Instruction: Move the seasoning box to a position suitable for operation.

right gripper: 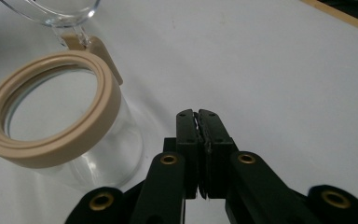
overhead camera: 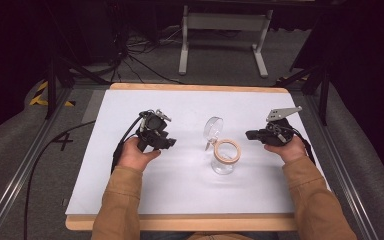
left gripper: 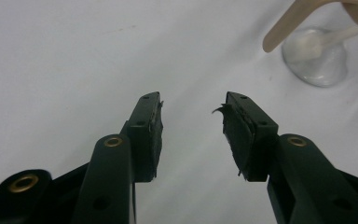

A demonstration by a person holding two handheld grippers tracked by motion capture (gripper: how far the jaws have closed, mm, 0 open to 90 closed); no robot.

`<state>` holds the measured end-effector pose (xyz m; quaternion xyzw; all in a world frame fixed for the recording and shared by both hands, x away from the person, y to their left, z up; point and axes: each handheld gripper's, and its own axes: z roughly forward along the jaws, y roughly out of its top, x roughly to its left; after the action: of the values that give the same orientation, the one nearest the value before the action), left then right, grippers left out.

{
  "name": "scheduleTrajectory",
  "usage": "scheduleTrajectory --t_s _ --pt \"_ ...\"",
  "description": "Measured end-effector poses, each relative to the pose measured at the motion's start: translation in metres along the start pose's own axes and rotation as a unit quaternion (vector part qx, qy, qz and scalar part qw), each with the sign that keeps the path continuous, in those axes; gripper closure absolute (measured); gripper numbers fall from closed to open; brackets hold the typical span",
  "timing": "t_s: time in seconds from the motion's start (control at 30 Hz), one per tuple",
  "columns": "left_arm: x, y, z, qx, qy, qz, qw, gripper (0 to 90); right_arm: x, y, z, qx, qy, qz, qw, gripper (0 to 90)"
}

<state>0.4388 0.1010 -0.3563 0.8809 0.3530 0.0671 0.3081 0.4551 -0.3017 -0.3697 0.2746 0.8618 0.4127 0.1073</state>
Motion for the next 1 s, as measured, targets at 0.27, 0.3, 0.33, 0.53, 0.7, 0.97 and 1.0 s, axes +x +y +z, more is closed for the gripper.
scheduleTrajectory --t_s 0.27,0.3,0.33,0.53,0.7,0.97,1.0 --pt "0.000 0.000 -0.008 -0.023 -0.020 -0.016 0.9994 56.6 0.006 0.002 0.004 -0.012 0.016 -0.007 0.9998 87.4" --pt "0.000 0.000 -0.009 -0.020 -0.021 -0.014 0.9995 56.5 0.006 0.002 0.004 -0.017 0.019 -0.004 0.9997 87.4" --pt "-0.001 0.000 -0.009 -0.025 -0.023 -0.014 0.9993 56.1 0.006 0.002 0.004 -0.019 0.021 -0.002 0.9996 87.3" --pt "-0.006 0.003 -0.013 -0.036 -0.061 -0.018 0.9973 51.9 0.009 0.002 0.005 -0.028 0.040 -0.009 0.9988 87.0" --pt "-0.018 0.008 -0.018 -0.041 -0.070 0.005 0.9967 50.5 0.015 0.004 0.009 -0.024 0.032 -0.025 0.9989 87.3" --pt "-0.024 0.009 -0.020 -0.051 -0.072 0.010 0.9960 49.3 0.015 -0.001 0.027 0.011 0.023 -0.016 0.9996 87.7" --pt "-0.024 0.009 -0.020 -0.053 -0.072 0.010 0.9960 49.3 0.015 -0.002 0.028 0.014 0.023 -0.013 0.9995 87.7"
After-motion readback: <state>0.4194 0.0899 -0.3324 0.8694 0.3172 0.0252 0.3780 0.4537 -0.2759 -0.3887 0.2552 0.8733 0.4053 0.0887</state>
